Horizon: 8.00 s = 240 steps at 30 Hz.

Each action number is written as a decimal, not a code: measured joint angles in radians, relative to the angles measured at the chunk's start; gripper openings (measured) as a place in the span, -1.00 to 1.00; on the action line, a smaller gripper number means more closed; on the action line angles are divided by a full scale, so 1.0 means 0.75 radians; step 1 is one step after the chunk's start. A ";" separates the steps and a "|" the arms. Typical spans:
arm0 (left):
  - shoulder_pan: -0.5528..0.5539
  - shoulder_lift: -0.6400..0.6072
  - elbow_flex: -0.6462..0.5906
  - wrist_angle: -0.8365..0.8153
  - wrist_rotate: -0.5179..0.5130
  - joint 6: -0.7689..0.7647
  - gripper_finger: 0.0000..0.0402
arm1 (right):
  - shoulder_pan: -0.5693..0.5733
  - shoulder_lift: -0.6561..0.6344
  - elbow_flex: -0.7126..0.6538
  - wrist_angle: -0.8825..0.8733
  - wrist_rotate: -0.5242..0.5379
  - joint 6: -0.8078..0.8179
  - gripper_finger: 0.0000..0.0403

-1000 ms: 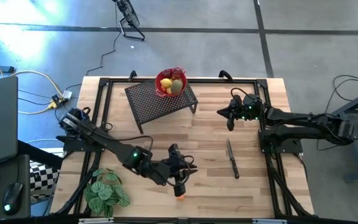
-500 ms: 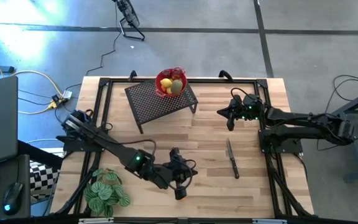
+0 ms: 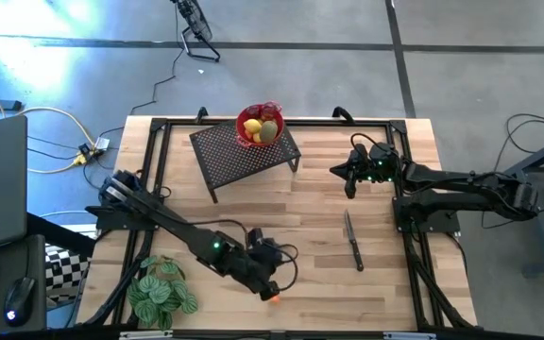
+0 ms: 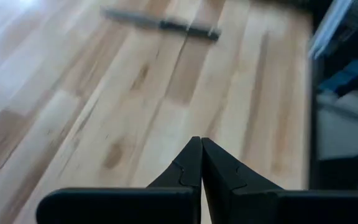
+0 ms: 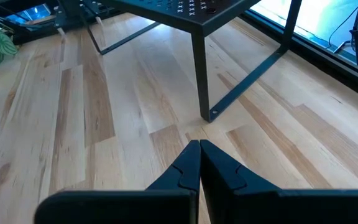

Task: Pick & Place Fruit
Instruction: Put the pear into the red strainer bowl on the shelf

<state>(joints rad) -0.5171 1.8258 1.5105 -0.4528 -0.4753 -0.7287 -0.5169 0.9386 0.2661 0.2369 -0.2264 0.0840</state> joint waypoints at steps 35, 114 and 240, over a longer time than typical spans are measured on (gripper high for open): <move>0.000 0.242 0.220 -0.176 0.150 0.066 -1.00 | 0.000 0.000 0.001 0.004 0.055 0.002 -0.99; -0.031 0.299 0.222 -0.117 0.465 -0.017 0.18 | 0.000 0.001 0.000 -0.091 0.060 0.033 -0.99; 0.813 0.077 1.052 -1.327 0.120 0.470 -0.30 | 0.000 0.002 0.000 -0.093 0.055 0.023 -0.99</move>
<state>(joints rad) 0.0927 1.8836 2.2993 -1.4484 -0.3855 -0.3762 -0.5169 0.9400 0.2661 0.1673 -0.1850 0.1009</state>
